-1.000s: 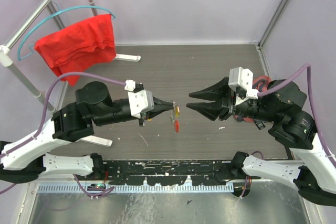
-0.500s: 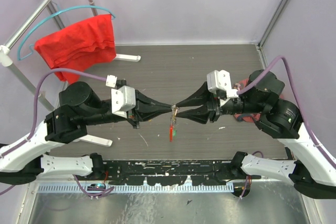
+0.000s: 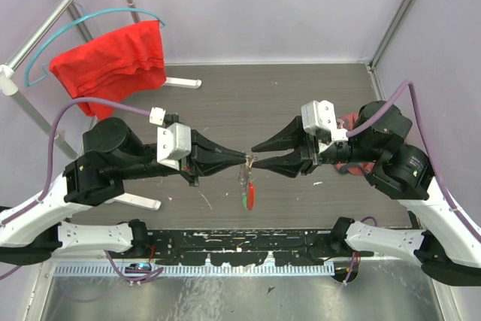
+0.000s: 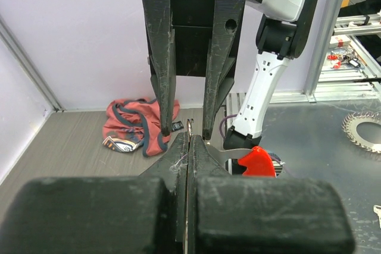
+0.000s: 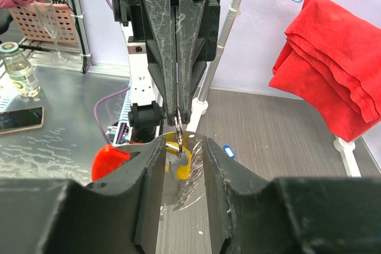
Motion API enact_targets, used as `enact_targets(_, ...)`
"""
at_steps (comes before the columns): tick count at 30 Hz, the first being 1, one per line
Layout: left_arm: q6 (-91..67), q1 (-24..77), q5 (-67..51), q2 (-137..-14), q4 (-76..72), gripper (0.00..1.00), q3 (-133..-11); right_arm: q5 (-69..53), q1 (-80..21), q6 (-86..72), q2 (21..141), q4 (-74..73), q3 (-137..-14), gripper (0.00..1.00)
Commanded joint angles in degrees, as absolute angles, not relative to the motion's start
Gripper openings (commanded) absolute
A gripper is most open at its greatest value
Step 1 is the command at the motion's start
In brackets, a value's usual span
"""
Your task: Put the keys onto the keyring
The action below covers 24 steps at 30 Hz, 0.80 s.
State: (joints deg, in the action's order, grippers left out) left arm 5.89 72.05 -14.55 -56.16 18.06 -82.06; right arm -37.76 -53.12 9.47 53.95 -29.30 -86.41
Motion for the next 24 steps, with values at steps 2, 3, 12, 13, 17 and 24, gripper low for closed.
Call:
enact_targets(2, 5.5, 72.3, -15.8, -55.4, 14.8, 0.0, -81.7, -38.8, -53.0, 8.1, 53.6, -24.9, -86.1, 0.36)
enact_targets(3, 5.5, 72.2, -15.9, -55.4, 14.8, 0.0, -81.7, -38.8, -53.0, 8.0, 53.7, -24.8, -86.0, 0.35)
enact_targets(12, 5.3, 72.2, -16.0, -55.3, 14.7, 0.0, -81.4, -39.7, -53.0, 7.7, 54.6, -24.5, -85.8, 0.27)
enact_targets(13, 5.3, 72.3, -15.9, -55.3, 14.7, 0.0, -81.3, -39.8, -53.1, 7.7, 54.6, -24.3, -85.8, 0.26)
enact_targets(17, 5.2, 72.3, -16.0, -55.6, 14.7, 0.0, -81.3, -39.9, -53.0, 7.5, 54.6, -24.0, -85.6, 0.23)
enact_targets(24, 5.3, 72.2, -15.6, -55.9, 14.5, 0.0, -81.3, -38.0, -53.0, 8.2, 54.2, -25.0, -85.8, 0.01)
